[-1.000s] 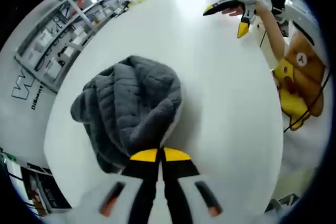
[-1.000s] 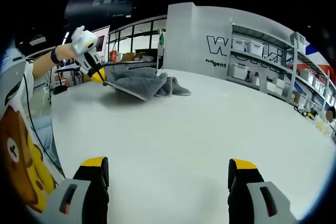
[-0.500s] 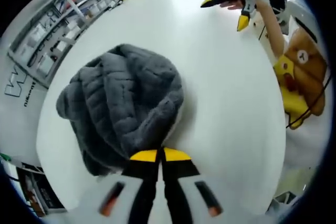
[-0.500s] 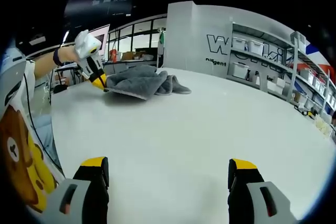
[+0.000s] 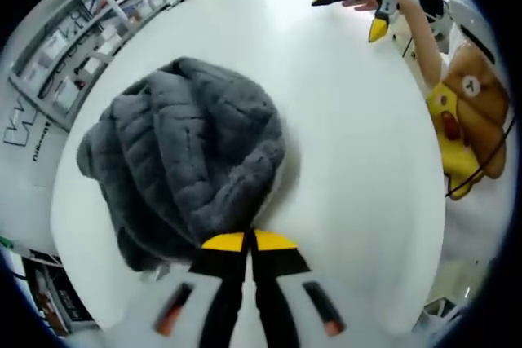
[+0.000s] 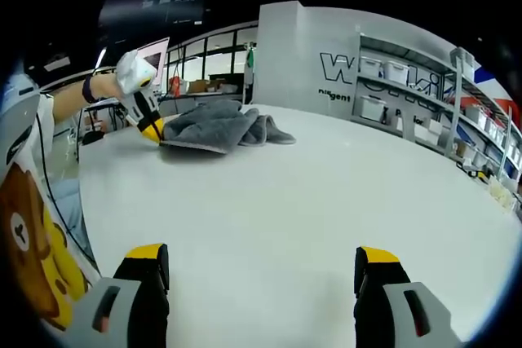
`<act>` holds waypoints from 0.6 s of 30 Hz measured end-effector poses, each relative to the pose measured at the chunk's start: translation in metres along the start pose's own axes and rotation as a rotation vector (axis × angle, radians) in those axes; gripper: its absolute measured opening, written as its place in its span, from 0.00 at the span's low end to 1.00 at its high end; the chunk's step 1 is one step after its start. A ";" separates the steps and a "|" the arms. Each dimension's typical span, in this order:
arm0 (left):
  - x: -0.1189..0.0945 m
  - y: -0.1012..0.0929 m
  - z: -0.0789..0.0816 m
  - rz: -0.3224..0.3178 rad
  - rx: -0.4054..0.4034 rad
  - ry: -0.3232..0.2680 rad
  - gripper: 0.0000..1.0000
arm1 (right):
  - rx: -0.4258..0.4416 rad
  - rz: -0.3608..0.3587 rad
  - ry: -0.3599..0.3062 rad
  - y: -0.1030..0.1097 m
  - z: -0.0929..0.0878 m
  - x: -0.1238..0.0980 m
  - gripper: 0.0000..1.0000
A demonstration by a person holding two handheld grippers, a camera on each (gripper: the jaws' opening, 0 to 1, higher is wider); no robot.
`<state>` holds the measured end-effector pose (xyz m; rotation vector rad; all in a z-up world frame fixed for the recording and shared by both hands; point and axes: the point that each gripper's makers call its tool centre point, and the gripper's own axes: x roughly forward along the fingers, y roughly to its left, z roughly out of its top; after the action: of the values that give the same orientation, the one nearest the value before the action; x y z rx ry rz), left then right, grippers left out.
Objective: Fold the towel on the table until its edges align and the towel forms a compact rectangular stack.
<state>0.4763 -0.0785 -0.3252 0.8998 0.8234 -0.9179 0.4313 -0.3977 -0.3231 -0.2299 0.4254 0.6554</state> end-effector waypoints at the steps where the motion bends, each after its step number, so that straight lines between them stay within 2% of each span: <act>1: 0.000 0.000 0.000 0.000 -0.001 0.000 0.03 | 0.000 0.000 0.000 0.000 0.000 0.000 0.99; 18: -0.002 -0.002 0.000 -0.005 -0.009 -0.007 0.03 | -0.001 0.004 0.004 0.002 -0.001 0.001 0.99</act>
<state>0.4735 -0.0787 -0.3238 0.8863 0.8238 -0.9205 0.4307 -0.3962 -0.3246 -0.2316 0.4297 0.6592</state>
